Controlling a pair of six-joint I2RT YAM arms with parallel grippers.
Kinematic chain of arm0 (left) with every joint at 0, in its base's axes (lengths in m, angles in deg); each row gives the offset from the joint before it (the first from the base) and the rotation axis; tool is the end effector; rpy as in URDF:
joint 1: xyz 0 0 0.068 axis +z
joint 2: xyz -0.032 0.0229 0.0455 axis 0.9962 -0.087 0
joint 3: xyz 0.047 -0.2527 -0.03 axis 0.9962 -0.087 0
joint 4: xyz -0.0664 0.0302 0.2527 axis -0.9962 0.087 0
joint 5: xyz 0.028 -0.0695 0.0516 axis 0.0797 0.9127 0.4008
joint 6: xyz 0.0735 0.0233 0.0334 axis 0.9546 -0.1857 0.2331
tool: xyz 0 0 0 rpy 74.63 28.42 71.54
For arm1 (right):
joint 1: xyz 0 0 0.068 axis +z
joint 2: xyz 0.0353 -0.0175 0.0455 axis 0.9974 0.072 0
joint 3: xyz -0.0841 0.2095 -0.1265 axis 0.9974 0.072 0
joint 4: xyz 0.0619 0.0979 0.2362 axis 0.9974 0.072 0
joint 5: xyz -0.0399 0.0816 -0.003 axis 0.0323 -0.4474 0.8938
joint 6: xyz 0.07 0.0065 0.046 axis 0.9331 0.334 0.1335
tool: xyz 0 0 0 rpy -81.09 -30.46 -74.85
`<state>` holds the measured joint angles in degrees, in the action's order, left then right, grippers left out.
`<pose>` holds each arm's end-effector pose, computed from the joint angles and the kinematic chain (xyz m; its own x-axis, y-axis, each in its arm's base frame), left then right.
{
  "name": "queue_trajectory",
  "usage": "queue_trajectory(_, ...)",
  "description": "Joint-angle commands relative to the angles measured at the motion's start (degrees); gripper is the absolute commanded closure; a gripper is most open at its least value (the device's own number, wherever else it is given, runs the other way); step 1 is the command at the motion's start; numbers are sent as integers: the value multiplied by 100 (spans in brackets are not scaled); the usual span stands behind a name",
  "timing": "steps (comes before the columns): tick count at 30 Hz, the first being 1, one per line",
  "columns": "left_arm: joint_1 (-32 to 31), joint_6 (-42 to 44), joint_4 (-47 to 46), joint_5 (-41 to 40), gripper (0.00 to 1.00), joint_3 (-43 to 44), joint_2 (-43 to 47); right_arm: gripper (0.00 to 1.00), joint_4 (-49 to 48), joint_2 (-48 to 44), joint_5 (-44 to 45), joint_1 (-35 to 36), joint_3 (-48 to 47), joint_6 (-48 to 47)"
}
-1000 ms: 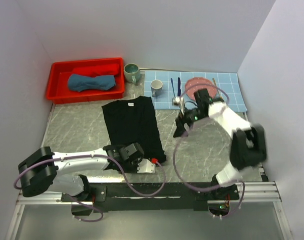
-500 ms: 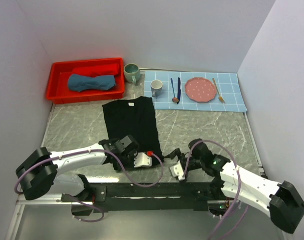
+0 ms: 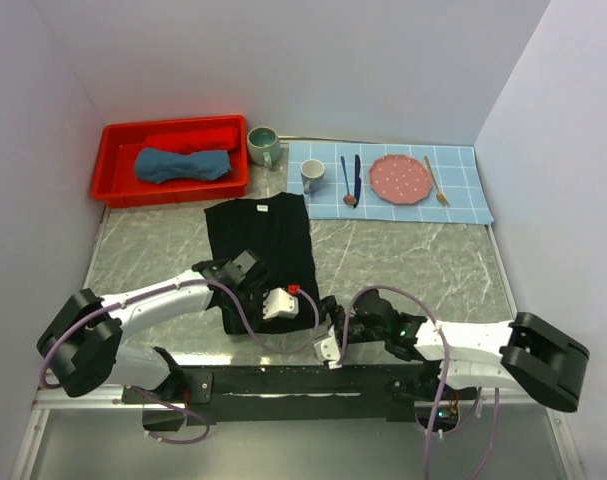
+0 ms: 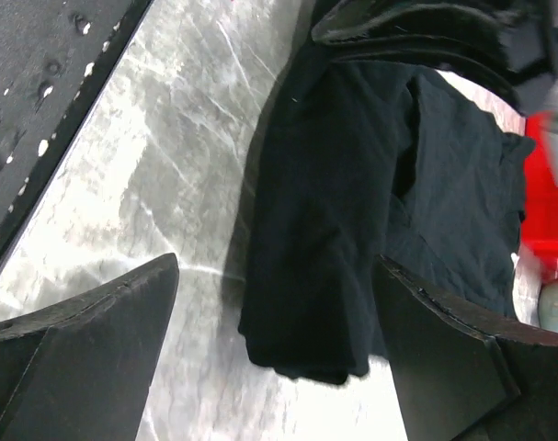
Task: Roll the t-shirts
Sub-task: Roll the T-shirt to the center of the board.
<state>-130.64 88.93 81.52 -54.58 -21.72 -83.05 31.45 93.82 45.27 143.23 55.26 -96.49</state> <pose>0.1499 -0.1906 0.1313 -0.1160 0.8915 -0.4380 0.9916 0.0784 -0.1030 0.0973 0.2148 0.1181 0.7493 -0.2946 -0.5930 -0.6611 -0.2812 -0.6956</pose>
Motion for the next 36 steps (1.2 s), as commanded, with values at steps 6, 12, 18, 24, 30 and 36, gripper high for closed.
queue_trajectory(6,440,663,566,884,99,377,90,11,-1446,1284,904,398,-490,370)
queue_trajectory(12,546,830,716,1051,99,421,90,21,-1982,2224,1519,469,-912,432)
queue_trajectory(18,704,936,856,1192,99,509,99,70,-1351,2358,1644,425,-1360,589)
queue_trajectory(24,792,699,1444,1543,99,1070,-190,73,1035,1717,670,57,-1983,1397)
queue_trajectory(30,818,49,2218,2088,99,1871,-744,81,2998,1356,-1071,-638,-2704,1180)
queue_trajectory(36,906,-400,2578,2387,99,2082,-1201,98,4862,1566,-2011,-911,-3390,1062)
